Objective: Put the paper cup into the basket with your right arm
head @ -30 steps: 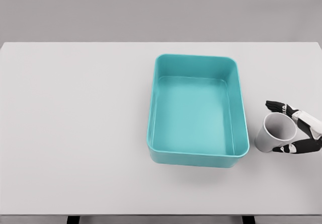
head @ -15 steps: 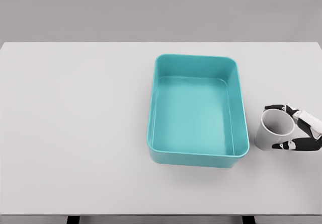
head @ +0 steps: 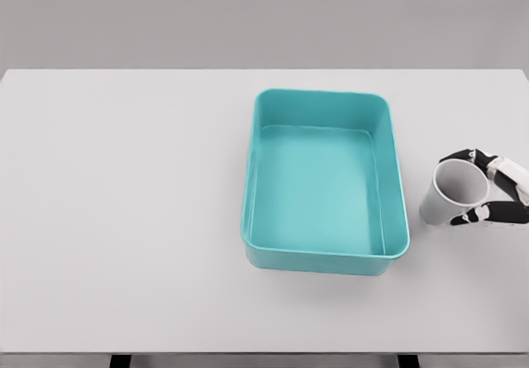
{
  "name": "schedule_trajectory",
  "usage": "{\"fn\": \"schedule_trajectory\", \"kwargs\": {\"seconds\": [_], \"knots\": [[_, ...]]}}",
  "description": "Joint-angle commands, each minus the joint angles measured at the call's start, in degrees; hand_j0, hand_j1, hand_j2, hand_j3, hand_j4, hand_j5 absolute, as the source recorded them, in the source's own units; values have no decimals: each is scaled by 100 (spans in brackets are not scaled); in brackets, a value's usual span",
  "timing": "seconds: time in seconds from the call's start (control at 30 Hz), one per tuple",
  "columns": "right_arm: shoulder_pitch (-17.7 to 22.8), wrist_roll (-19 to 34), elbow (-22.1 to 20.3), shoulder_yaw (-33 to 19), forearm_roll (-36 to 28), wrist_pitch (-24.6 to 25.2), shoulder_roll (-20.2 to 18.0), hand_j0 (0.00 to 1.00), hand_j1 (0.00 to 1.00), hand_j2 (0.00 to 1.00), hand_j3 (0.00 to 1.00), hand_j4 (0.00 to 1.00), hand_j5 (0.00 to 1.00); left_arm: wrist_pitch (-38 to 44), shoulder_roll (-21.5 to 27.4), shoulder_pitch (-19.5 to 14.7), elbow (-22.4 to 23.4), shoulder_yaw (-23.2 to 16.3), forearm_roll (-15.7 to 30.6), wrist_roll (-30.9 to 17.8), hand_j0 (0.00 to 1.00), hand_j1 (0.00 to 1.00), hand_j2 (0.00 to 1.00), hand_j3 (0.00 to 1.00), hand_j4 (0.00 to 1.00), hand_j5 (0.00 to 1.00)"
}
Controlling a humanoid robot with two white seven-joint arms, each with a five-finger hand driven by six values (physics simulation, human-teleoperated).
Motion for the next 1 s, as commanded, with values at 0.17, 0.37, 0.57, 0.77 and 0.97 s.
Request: {"fn": "schedule_trajectory", "kwargs": {"seconds": [0.17, 0.37, 0.57, 0.77, 0.97], "knots": [[-290, 1, -34, 6, 6, 2, -4, 52, 52, 52, 52, 52, 52, 0, 0, 0, 1, 0, -1, -1, 100, 100, 100, 100, 100, 100], [-633, 1, -140, 23, 103, 2, 31, 52, 52, 52, 52, 52, 52, 0, 0, 0, 1, 0, -1, -1, 100, 100, 100, 100, 100, 100], [-984, 1, -175, 76, 287, 2, 207, 51, 51, 51, 51, 51, 51, 0, 0, 0, 1, 0, -1, -1, 100, 100, 100, 100, 100, 100], [-1503, 1, -166, 392, 489, 2, 549, 49, 49, 49, 49, 49, 49, 0, 0, 0, 1, 0, -1, -1, 100, 100, 100, 100, 100, 100], [-1898, -8, -158, 568, 841, 2, 760, 48, 48, 48, 48, 48, 48, 0, 0, 0, 1, 0, -1, -1, 100, 100, 100, 100, 100, 100]]}}
